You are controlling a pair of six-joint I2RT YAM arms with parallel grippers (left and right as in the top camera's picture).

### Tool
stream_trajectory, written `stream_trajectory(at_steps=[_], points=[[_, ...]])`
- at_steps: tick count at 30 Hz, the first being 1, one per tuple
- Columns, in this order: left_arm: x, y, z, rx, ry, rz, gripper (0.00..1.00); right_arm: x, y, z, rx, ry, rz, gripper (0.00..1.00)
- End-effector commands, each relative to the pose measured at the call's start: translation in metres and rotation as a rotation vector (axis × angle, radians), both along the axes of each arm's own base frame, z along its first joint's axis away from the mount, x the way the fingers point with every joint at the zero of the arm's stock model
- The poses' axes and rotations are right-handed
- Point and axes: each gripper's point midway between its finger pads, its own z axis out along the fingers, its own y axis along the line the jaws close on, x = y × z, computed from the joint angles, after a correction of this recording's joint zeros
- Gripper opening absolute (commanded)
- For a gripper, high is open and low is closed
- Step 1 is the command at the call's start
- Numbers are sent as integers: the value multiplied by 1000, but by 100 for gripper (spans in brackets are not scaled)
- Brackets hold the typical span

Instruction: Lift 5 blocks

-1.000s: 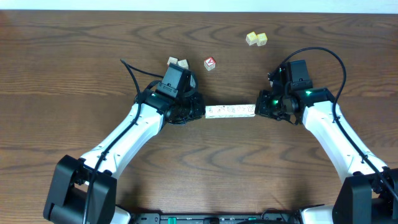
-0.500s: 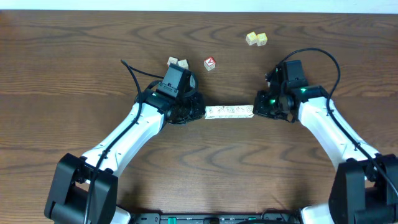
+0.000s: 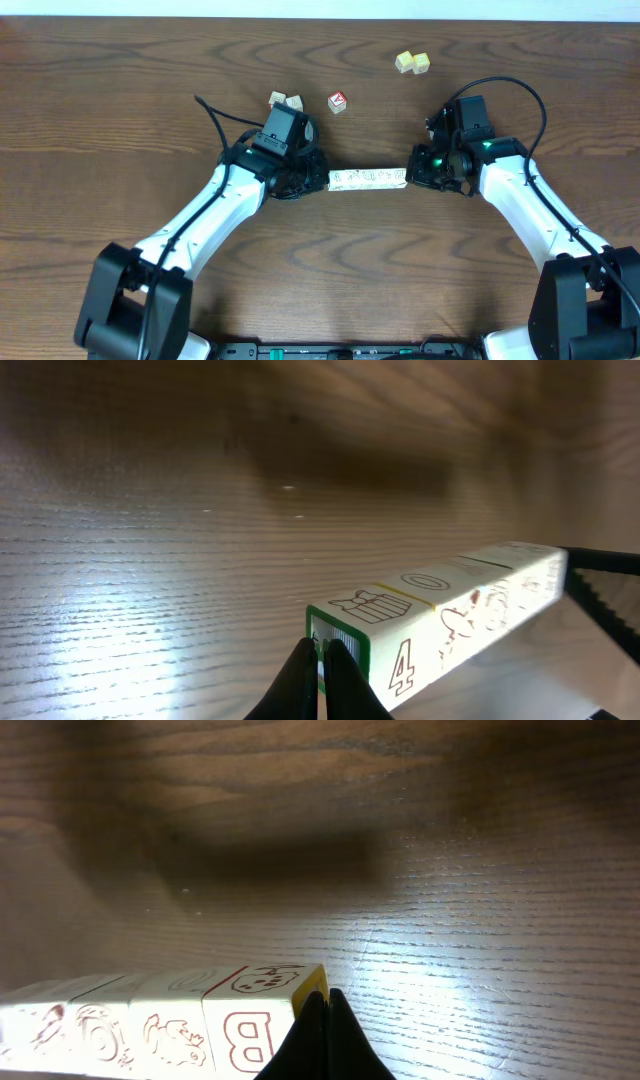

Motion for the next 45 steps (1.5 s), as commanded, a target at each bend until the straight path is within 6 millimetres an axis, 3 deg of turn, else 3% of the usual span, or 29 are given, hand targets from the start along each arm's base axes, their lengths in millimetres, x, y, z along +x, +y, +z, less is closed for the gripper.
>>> stream_trajectory(at_steps=[1,13,23,30,45], points=[[-12,-48,11,-133,37,-126,7,-20,66,29,260,32,162,1],[-16,-70,-3,-138,28,-176,7,-20,64,19,238,45,170,1],[-15,-71,-15,-129,46,-175,7,-24,63,6,225,81,180,1],[-7,-66,-19,-89,14,-147,7,-38,58,-16,217,111,173,1],[-11,-67,-47,-56,74,-145,7,-37,57,-18,207,103,170,1]])
